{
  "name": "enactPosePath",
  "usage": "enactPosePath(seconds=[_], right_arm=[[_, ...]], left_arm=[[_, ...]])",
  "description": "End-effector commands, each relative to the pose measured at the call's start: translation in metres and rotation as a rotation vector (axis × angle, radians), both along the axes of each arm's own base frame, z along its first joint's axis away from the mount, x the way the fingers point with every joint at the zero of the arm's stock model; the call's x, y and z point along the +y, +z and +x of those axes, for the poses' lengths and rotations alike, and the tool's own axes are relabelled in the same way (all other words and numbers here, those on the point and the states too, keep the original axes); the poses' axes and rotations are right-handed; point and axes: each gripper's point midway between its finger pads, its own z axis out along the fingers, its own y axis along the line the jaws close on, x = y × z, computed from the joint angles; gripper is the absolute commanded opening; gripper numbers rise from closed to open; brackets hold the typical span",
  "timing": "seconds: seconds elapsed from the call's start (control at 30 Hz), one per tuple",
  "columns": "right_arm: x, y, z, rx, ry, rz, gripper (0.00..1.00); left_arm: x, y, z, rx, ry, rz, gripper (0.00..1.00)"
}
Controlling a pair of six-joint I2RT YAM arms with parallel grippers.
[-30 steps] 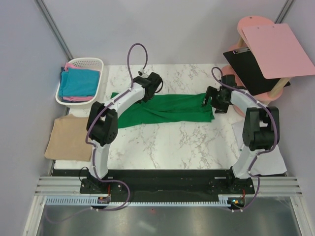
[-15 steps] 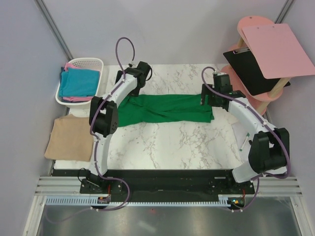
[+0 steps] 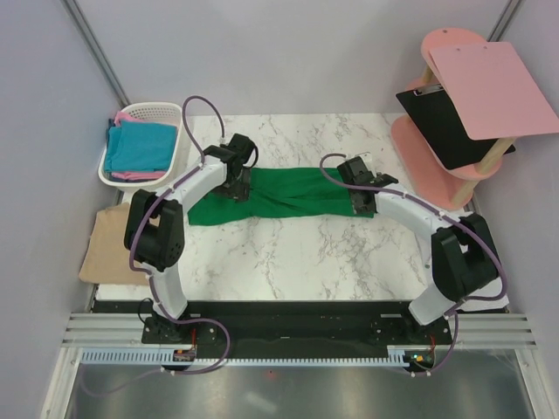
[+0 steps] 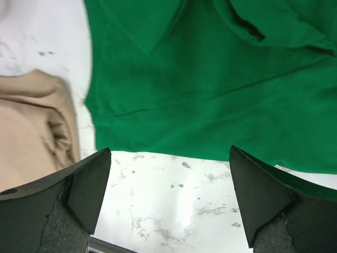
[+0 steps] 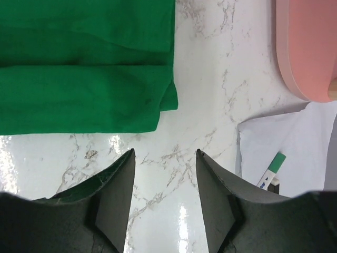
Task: Fold and stack the t-shirts
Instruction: Fold the other side of the tshirt into a rectangle
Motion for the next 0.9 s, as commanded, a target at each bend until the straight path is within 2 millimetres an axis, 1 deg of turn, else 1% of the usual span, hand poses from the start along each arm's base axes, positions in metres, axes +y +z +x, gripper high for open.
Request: enactPosePath(seconds=[0.0, 0.07, 0.1, 0.17, 0.2, 0.27, 0.3, 0.37, 0.4, 0.43, 0.47, 0.5, 0.53, 0.6, 0.63, 0.67, 0.73, 0.77, 0.83, 0.87], right_arm=[[0.000, -0.022, -0.003, 0.043, 0.009, -0.126, 0.57], [0.010, -0.029, -0.002, 0.041, 0.035, -0.168, 0.58], [0.012, -0.039, -0.001, 0.059, 0.041, -0.195, 0.57], [0.017, -0.041, 0.003, 0.050, 0.044, -0.231, 0.58], [0.019, -0.049, 0.004, 0.064, 0.049, -0.244, 0.57], [0.020, -0.052, 0.008, 0.061, 0.047, -0.256, 0.57], [0.021, -0.060, 0.009, 0.072, 0.048, -0.264, 0.57], [0.021, -0.060, 0.015, 0.061, 0.037, -0.284, 0.57], [0.020, -0.068, 0.015, 0.078, 0.035, -0.304, 0.56], [0.019, -0.069, 0.016, 0.080, 0.031, -0.318, 0.50], [0.016, -0.065, 0.020, 0.062, 0.006, -0.339, 0.45], [0.014, -0.070, 0.019, 0.069, 0.002, -0.357, 0.41], [0.013, -0.068, 0.021, 0.061, -0.006, -0.369, 0.29], [0.012, -0.068, 0.022, 0.058, -0.008, -0.385, 0.14], [0.011, -0.068, 0.022, 0.062, -0.007, -0.389, 0.02], [0.009, -0.067, 0.019, 0.069, -0.003, -0.398, 0.00], [0.008, -0.063, 0.014, 0.071, 0.001, -0.400, 0.00], [0.008, -0.054, 0.011, 0.057, 0.003, -0.389, 0.00], [0.010, -0.044, 0.006, 0.041, 0.013, -0.378, 0.00], [0.010, -0.032, 0.003, 0.021, 0.012, -0.365, 0.00]], left_arm=[[-0.023, -0.014, 0.002, -0.030, 0.025, -0.148, 1.00], [-0.027, -0.018, 0.000, -0.020, 0.024, -0.173, 1.00], [-0.029, -0.018, 0.001, -0.019, 0.022, -0.181, 1.00], [-0.031, -0.021, 0.003, -0.014, 0.019, -0.189, 1.00], [-0.033, -0.020, 0.003, -0.017, 0.016, -0.193, 1.00], [-0.032, -0.022, 0.004, -0.013, 0.019, -0.188, 1.00], [-0.031, -0.023, 0.004, -0.010, 0.021, -0.186, 1.00], [-0.031, -0.024, 0.004, -0.009, 0.023, -0.188, 1.00], [-0.030, -0.024, 0.003, -0.008, 0.025, -0.186, 1.00], [-0.030, -0.024, 0.004, -0.009, 0.028, -0.189, 1.00], [-0.029, -0.024, 0.004, -0.010, 0.028, -0.187, 1.00], [-0.029, -0.024, 0.004, -0.010, 0.028, -0.187, 1.00], [-0.028, -0.024, 0.004, -0.009, 0.032, -0.186, 1.00], [-0.027, -0.024, 0.004, -0.008, 0.034, -0.184, 1.00], [-0.026, -0.024, 0.004, -0.009, 0.036, -0.183, 1.00], [-0.025, -0.025, 0.004, -0.006, 0.036, -0.181, 1.00], [-0.023, -0.026, 0.003, -0.006, 0.042, -0.178, 1.00], [-0.022, -0.026, 0.003, -0.004, 0.045, -0.177, 1.00], [-0.019, -0.028, 0.003, -0.001, 0.051, -0.171, 1.00], [-0.018, -0.029, 0.003, 0.000, 0.054, -0.168, 1.00]])
